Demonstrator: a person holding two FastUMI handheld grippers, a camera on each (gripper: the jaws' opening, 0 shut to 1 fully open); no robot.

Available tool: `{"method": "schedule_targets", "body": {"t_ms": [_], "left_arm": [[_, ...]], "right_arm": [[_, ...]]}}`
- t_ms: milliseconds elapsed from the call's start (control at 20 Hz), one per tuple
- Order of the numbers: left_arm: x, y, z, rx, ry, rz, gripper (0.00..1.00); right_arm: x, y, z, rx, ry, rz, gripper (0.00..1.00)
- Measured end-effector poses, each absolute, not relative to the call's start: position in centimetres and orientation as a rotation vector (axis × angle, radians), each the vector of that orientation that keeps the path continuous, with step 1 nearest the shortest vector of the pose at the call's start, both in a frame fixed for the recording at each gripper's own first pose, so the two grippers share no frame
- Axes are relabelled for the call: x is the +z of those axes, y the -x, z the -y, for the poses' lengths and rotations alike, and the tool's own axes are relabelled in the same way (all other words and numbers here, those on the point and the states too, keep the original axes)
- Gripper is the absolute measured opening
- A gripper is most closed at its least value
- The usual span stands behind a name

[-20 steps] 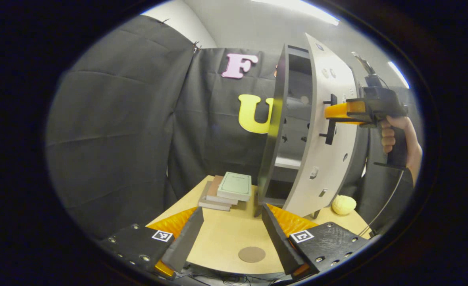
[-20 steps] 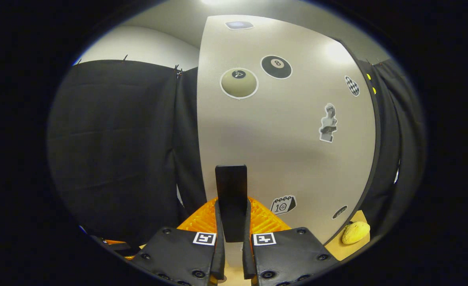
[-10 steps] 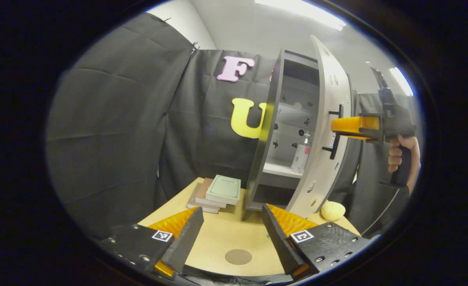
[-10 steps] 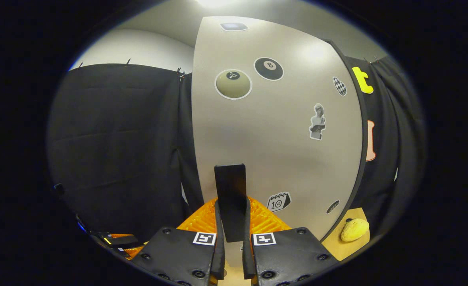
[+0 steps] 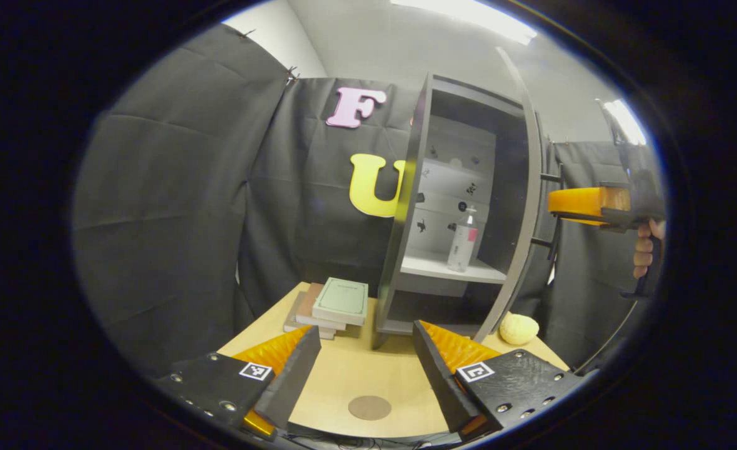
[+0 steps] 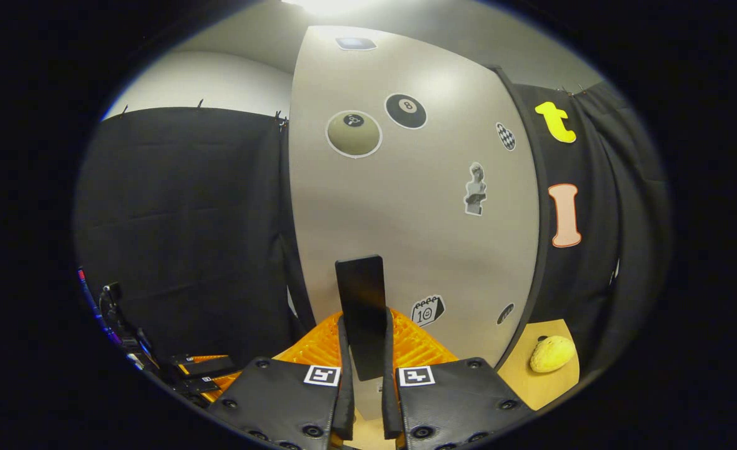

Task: Open the cabinet door with the right hand, grasp the bottle in the cabinet with the left hand and place it on the coaster, then close the cabinet door with the right hand.

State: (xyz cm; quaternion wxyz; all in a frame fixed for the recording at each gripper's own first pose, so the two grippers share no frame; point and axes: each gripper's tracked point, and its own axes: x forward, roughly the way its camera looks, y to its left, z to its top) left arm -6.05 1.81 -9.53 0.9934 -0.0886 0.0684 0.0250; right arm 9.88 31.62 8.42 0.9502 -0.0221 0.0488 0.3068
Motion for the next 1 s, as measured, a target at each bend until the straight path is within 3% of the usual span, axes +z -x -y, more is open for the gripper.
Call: {"method": "schedule_targets", "body": {"t_ms": [400,550,950,1000], "left_arm": [[-9.5,3.4,1.0,-0.039,0.178,-0.146,0.88],[-9.8,2.2,2.3,-0.072,0.166,-0.156,0.91],[-10.5,-0.4,6.2,-0.184,0.145,-0.189,0.88],[-10.8,-0.3,6.3,-0.198,0.142,-0.193,0.88]], "right_arm": [[8.6,-9.5,-31.1,0.561,0.045,-0.101,0.20],[8.7,-9.3,-30.4,0.509,0.007,-0.100,0.20],[7.6,-8.2,-28.0,0.369,-0.019,-0.167,0.19],[7.7,-8.8,-28.0,0.347,-0.020,-0.160,0.06]]}}
